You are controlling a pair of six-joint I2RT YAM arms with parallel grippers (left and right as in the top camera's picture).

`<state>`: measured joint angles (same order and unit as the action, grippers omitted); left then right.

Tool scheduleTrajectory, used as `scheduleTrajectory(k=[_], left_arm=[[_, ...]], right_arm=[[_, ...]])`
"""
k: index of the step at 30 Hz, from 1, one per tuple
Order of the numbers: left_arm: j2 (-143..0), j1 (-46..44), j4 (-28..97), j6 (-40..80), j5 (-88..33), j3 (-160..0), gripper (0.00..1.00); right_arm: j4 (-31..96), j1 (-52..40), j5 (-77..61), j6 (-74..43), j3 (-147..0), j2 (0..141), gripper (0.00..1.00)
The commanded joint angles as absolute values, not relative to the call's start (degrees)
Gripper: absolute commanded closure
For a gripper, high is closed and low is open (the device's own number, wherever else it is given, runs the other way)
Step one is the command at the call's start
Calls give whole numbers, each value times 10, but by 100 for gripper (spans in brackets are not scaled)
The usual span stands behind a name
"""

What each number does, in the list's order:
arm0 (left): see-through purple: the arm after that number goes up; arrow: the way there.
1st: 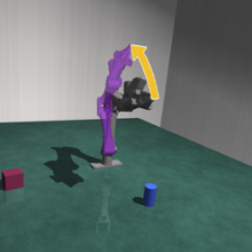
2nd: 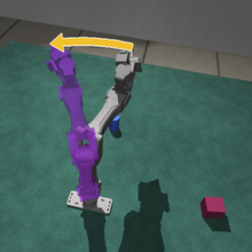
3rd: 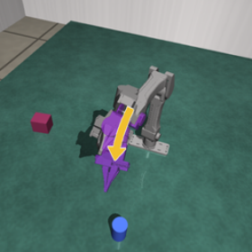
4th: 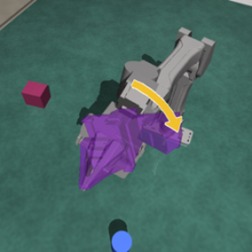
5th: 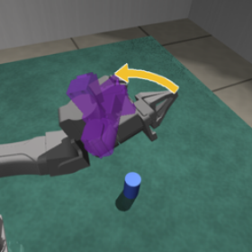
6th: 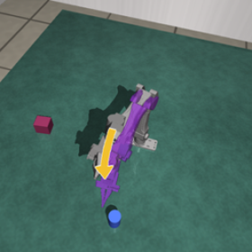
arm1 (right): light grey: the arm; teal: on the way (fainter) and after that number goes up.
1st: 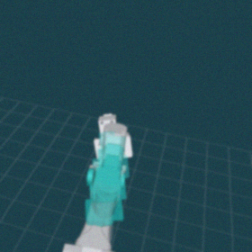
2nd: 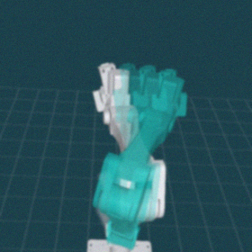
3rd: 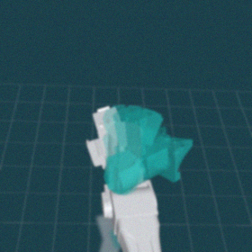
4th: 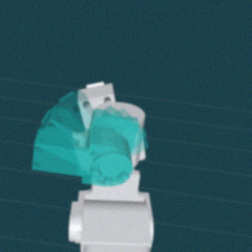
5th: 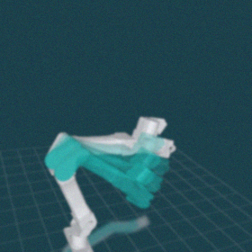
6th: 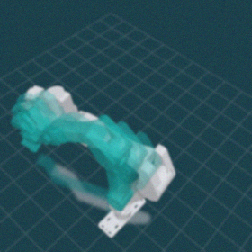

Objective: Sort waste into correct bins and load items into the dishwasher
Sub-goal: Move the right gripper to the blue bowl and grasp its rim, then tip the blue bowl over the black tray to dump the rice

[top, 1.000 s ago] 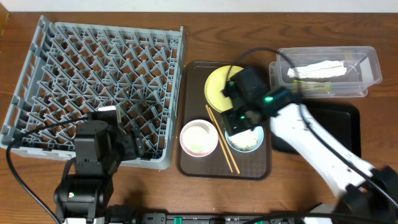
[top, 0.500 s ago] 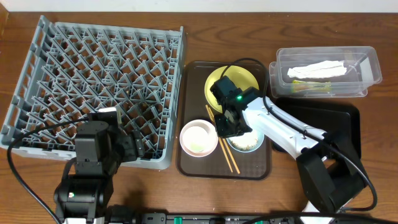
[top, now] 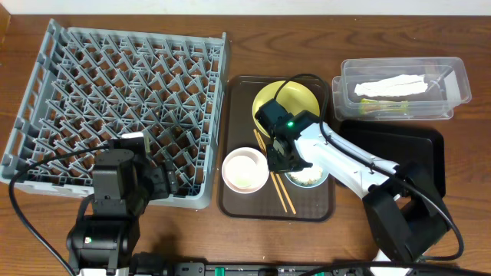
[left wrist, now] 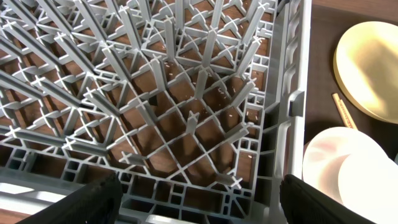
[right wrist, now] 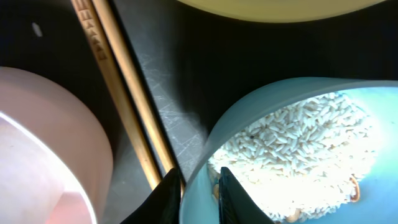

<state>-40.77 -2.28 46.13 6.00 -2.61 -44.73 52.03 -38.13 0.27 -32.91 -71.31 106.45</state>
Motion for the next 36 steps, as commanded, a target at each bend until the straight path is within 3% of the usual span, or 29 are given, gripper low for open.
scheduleTrajectory(k=[1,5,12,23,31,36], left_arm=[[-408,-22,463,63,-25,-459,16],[-408,-22,464,63,-25,-459,16],[-408,-22,465,63,-25,-459,16],[-408,-22,464,63,-25,-459,16],[-408,-22,461,63,-25,-459,15],[-408,-22,460,63,-25,-459,15]], right_arm=[[521,-384,26,-347,-701,1072,81],[521,-384,26,-347,-694,1072,83],[517,-384,26,-347,-692,1072,99],[525,-364,-30,-287,-765,1008,99],[585,-196,-156,-216,-765,881,99],[602,-71,-276,-143,-739,879,99]])
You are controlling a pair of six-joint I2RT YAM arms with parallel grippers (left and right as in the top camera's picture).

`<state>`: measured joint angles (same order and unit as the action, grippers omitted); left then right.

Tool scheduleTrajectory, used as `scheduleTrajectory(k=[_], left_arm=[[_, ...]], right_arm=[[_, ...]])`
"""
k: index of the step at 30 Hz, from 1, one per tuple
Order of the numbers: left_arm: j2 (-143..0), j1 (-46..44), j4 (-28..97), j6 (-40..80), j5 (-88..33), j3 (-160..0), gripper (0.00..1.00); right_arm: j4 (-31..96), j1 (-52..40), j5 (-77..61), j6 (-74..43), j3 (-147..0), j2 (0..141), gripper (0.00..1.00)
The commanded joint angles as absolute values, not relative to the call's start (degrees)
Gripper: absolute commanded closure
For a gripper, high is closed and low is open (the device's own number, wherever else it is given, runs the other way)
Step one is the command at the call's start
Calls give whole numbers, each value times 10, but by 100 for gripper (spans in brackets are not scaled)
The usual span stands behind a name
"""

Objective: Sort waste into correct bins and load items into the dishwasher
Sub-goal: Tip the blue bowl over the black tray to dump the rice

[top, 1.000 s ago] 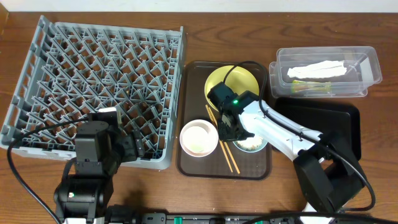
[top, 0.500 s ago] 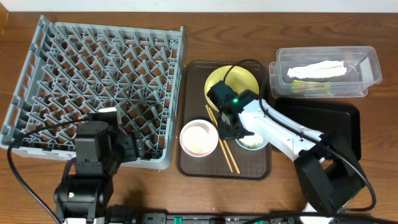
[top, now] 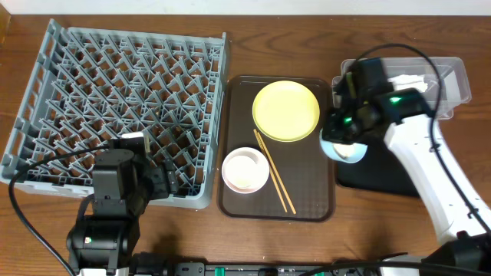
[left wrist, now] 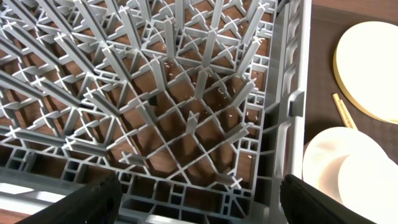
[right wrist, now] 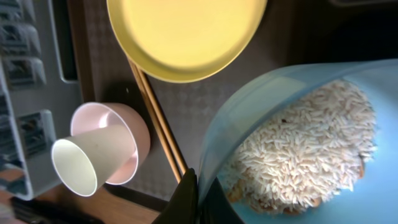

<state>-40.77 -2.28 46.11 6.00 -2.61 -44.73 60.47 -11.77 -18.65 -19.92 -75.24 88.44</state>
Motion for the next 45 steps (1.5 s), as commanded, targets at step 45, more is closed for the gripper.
scheduleTrajectory(k=[45], left_arm=[[-408,-22,460,63,-25,-459,15]], right_arm=[[283,419,-703,-247,-459,885,99]])
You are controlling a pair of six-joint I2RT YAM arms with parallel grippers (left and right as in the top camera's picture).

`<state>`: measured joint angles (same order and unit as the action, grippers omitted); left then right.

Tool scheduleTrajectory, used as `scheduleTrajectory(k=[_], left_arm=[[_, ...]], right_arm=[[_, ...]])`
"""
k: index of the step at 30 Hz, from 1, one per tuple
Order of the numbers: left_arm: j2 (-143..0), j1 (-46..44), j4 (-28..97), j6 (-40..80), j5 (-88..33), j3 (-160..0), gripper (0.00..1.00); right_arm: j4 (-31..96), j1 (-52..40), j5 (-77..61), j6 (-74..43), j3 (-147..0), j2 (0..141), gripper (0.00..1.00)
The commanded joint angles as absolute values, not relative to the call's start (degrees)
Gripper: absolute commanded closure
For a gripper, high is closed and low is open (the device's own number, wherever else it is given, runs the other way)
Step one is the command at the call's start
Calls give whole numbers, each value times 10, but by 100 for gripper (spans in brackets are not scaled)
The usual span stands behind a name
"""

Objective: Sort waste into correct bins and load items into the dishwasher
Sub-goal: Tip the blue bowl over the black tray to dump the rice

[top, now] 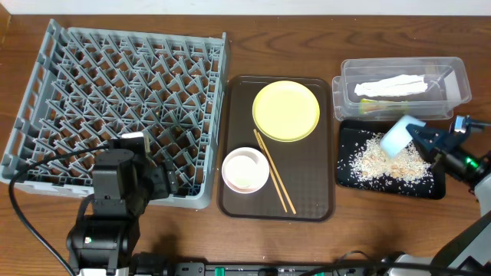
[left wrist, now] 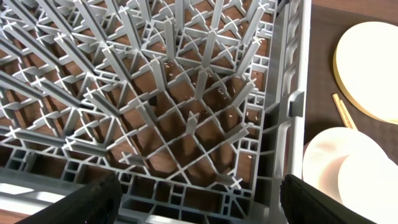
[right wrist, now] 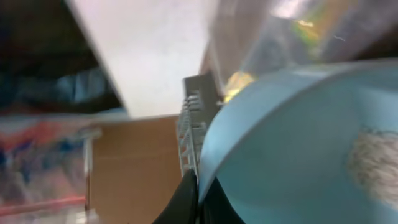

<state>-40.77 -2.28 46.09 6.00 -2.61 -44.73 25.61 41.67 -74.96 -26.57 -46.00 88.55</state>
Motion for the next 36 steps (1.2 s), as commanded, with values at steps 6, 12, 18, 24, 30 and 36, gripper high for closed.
scheduleTrajectory(k=[6,12,18,24,30,36], left_arm=[[-408,-22,460,63,-25,-459,15],[-408,-22,460,63,-25,-459,15],[-408,-22,460,63,-25,-459,15],[-408,-22,460,63,-25,-459,15],[-408,-22,458,63,-25,-459,15],[-408,-22,458,63,-25,-459,15]], right_arm=[[310,420,-738,-198,-459,885,99],[298,411,-860,-99,-459,885,99],[315,402,-806,-94,-459,885,99],[337,388,-787,-64,-459,885,99],[427,292,-695,-18,-477,863,99],[522,175,-515,-16,-616,763,99]])
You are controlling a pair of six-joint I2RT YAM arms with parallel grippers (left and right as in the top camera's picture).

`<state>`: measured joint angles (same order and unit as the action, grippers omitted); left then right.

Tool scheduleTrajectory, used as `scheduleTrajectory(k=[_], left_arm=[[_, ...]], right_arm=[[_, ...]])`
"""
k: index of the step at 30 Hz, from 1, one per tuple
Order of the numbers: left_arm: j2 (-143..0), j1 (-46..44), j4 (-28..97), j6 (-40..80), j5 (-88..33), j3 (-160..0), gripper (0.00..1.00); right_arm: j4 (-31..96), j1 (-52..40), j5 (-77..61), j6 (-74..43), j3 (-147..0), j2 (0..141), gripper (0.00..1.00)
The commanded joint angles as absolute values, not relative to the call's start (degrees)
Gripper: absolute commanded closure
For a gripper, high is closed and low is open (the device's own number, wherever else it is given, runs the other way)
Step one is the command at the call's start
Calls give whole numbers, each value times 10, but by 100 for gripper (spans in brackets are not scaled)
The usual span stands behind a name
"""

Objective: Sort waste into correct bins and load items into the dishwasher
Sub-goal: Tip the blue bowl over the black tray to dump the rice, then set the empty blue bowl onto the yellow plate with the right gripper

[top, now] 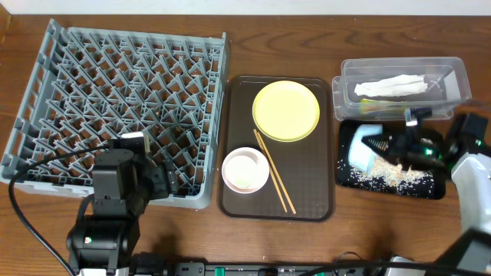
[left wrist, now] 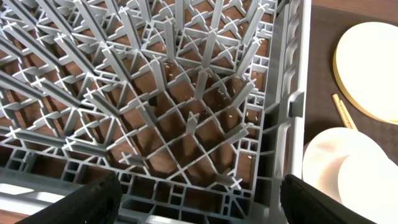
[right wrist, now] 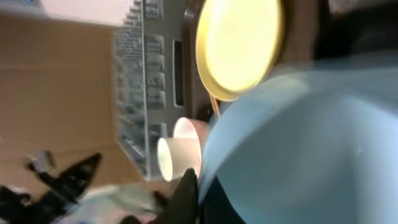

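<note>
The light blue bowl is tipped on its side over the left end of the black bin, with my right gripper shut on its rim. In the right wrist view the bowl shows no rice, and the right gripper pinches its edge. Loose rice lies in the black bin. On the brown tray are a yellow plate, a pink bowl holding a cup and chopsticks. My left gripper hangs open over the near right corner of the grey dish rack.
A clear bin with white waste stands behind the black bin. The dish rack fills the table's left half, right against the tray. The left arm's base sits at the front left.
The blue bowl, still in my right gripper, has moved from the middle of the black bin to its left end. The rice stays in the bin. The left arm has not moved.
My right gripper was shut on the rim of the rice-filled blue bowl on the tray. Then it held the bowl in the air by the bins. Then the bowl was tipped over the black bin with rice spilled there. Now the bowl looks empty.
</note>
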<state>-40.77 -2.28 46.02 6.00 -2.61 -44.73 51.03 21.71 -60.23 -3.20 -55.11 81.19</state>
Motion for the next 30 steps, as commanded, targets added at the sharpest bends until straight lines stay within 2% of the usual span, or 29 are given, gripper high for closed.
scheduleTrajectory(k=[1,7,17,24,30], left_arm=[[-408,-22,458,63,-25,-459,15],[-408,-22,458,63,-25,-459,15],[-408,-22,458,63,-25,-459,15],[-408,-22,458,63,-25,-459,15],[-408,-22,458,63,-25,-459,15]], right_arm=[[526,163,-498,-16,-628,758,99],[498,48,-368,-17,-662,749,99],[325,-182,-156,6,-662,833,99],[183,-301,-143,35,-662,1007,99],[155,-333,-135,33,-662,1072,99]])
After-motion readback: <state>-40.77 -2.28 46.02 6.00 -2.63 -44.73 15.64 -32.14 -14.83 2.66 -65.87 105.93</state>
